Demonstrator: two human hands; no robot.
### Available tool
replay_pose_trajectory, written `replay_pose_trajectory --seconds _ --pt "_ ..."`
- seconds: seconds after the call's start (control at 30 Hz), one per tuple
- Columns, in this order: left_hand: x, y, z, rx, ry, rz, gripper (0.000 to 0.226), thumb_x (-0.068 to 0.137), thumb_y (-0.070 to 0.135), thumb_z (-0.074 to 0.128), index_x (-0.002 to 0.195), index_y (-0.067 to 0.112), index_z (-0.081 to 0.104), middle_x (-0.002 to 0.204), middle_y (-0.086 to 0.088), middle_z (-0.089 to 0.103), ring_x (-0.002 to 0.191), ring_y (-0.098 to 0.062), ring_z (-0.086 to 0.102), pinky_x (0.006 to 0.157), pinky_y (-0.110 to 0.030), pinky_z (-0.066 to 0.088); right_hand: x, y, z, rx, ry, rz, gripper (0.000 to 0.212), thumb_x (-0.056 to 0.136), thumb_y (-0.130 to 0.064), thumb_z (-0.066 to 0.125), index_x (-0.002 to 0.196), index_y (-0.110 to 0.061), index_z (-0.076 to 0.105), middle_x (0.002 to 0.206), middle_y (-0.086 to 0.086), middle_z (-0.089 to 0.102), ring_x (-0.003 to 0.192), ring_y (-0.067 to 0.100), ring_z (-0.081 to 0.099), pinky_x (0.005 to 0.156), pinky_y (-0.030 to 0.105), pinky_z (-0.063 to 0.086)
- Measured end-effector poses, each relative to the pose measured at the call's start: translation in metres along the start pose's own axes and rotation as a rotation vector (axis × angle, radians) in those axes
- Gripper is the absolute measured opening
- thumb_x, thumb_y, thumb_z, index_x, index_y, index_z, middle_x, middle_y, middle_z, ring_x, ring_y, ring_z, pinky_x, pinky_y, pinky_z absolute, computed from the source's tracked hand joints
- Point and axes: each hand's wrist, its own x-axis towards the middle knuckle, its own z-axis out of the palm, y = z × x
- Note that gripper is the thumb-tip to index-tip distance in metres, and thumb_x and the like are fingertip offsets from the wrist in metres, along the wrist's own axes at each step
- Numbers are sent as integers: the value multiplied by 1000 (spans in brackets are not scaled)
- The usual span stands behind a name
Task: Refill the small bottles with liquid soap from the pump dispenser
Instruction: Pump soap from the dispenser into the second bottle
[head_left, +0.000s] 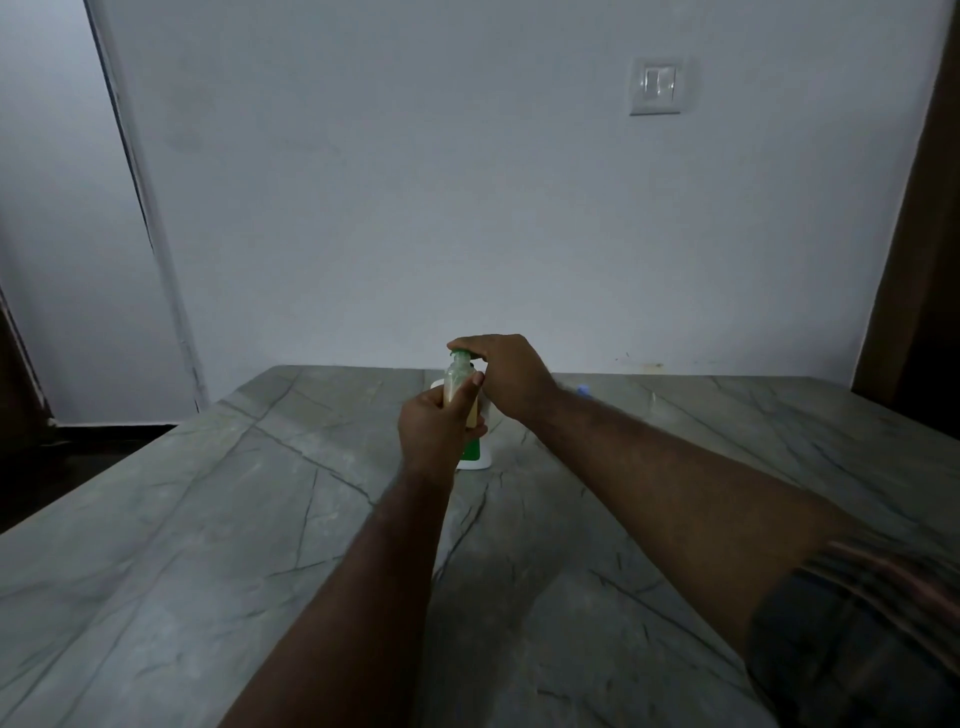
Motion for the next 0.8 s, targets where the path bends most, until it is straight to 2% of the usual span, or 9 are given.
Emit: replay_pose_trajectory --seconds 0.2,0.43,0.57,0.73,0.8 --pt "-1 -2 -2 -14 -4 -1 48 86 45 71 100 -1 74 80 -3 73 63 -9 72 56 -23 59 -1 -4 -1 -9 -12 5 43 87 -2 50 128 -9 61 131 9 62 123 21 56 109 39 42" --pt "6 0 0 -13 -16 10 45 88 40 72 97 -4 73 72 -1 69 54 4 67 44 -9 46 6 -3 -6 -57 -40 -26 46 86 -1 56 131 -10 57 136 8 59 127 21 53 111 34 38" --pt "6 -1 1 -45 -13 2 44 88 40 72 97 -3 74 82 -10 72 58 -2 70 47 -13 50 3 0 0 -18 13 -30 45 84 -1 55 128 -9 60 131 9 62 123 21 56 109 38 42" --pt "3 -3 1 -31 -19 -7 39 87 39 73 89 1 72 72 -1 68 53 0 68 45 -10 47 -3 2 6 -9 38 -30 45 84 0 50 127 -8 61 129 10 63 120 21 59 107 37 44" --pt "3 -3 0 -37 -12 -9 38 88 39 73 88 2 72 76 -6 71 56 -6 69 46 -12 50 -3 0 7 -13 30 -18 44 86 0 49 128 -8 61 130 10 62 121 22 58 108 37 43"
